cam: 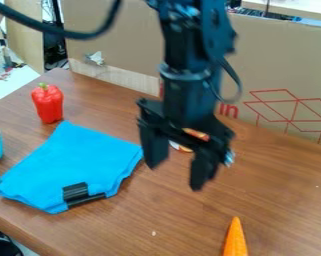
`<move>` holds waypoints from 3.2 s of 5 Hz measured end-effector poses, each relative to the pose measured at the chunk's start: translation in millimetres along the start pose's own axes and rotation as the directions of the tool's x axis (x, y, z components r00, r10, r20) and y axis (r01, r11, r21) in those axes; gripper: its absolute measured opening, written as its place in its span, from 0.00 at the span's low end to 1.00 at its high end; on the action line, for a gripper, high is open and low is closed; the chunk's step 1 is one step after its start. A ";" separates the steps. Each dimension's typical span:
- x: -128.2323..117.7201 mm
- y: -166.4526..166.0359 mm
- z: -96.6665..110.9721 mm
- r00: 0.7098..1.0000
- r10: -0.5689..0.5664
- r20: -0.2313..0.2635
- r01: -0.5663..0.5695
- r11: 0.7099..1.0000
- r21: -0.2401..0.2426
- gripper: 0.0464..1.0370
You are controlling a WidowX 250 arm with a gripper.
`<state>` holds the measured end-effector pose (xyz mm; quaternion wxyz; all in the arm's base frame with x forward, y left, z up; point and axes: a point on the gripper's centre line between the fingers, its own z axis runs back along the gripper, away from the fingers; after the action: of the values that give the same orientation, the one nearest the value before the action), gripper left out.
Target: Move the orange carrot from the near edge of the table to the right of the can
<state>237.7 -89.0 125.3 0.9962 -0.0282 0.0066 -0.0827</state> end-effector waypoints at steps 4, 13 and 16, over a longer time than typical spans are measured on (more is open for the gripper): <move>28.5 -60.5 -40.8 0.998 0.033 -0.054 -0.032 0.999 0.014 0.97; 7.2 -69.4 -108.1 0.944 0.123 -0.306 -0.105 0.992 0.074 0.91; 16.4 -71.3 -89.2 0.944 -0.017 -0.331 0.038 0.998 0.056 0.56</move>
<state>240.6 -166.9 40.2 0.9801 0.0167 0.1702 -0.1004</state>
